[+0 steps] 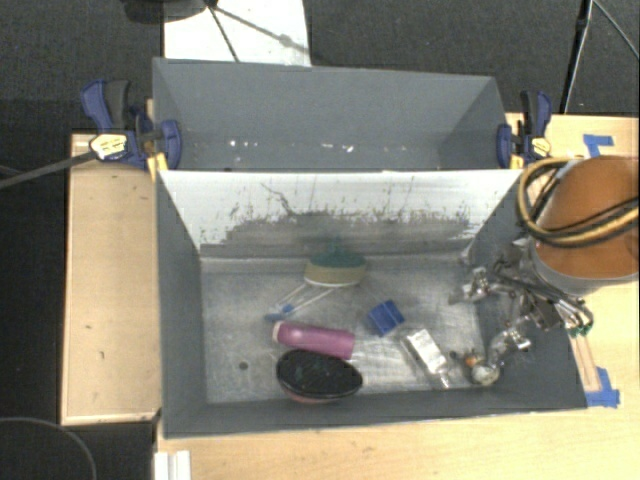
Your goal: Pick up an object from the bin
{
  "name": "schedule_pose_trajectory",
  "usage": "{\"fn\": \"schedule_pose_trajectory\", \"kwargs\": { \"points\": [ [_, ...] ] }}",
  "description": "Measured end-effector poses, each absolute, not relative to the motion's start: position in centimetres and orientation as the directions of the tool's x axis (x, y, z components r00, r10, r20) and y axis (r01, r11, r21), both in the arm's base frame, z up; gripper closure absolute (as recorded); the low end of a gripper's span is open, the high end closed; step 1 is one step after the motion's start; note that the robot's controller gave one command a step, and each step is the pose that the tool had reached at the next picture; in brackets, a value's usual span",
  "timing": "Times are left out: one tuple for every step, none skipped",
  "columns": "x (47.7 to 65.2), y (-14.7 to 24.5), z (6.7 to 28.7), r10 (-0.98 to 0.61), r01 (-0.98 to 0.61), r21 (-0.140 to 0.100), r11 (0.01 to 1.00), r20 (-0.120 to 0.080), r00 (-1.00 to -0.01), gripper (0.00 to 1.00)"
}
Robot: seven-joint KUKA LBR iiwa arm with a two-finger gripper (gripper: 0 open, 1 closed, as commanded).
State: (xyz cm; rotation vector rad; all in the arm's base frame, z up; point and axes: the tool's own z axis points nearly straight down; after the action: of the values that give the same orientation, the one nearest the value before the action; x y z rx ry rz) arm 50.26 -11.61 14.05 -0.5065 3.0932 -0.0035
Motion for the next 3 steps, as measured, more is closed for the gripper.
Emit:
{"fn": "schedule_pose_trajectory", "kwargs": {
  "points": [
    [50.2, -11.6, 13.9, -0.319, -0.319, -0.001, 0.948, -0.004, -0.948, 1.00],
    [50.2, -11.6, 13.9, -0.319, -0.319, -0.001, 0.948, -0.004, -0.948, 0.00],
    [47.9, -11.6, 9.3, -0.522, -0.522, -0.003, 0.853, -0.006, -0.853, 0.00]
  ]
}}
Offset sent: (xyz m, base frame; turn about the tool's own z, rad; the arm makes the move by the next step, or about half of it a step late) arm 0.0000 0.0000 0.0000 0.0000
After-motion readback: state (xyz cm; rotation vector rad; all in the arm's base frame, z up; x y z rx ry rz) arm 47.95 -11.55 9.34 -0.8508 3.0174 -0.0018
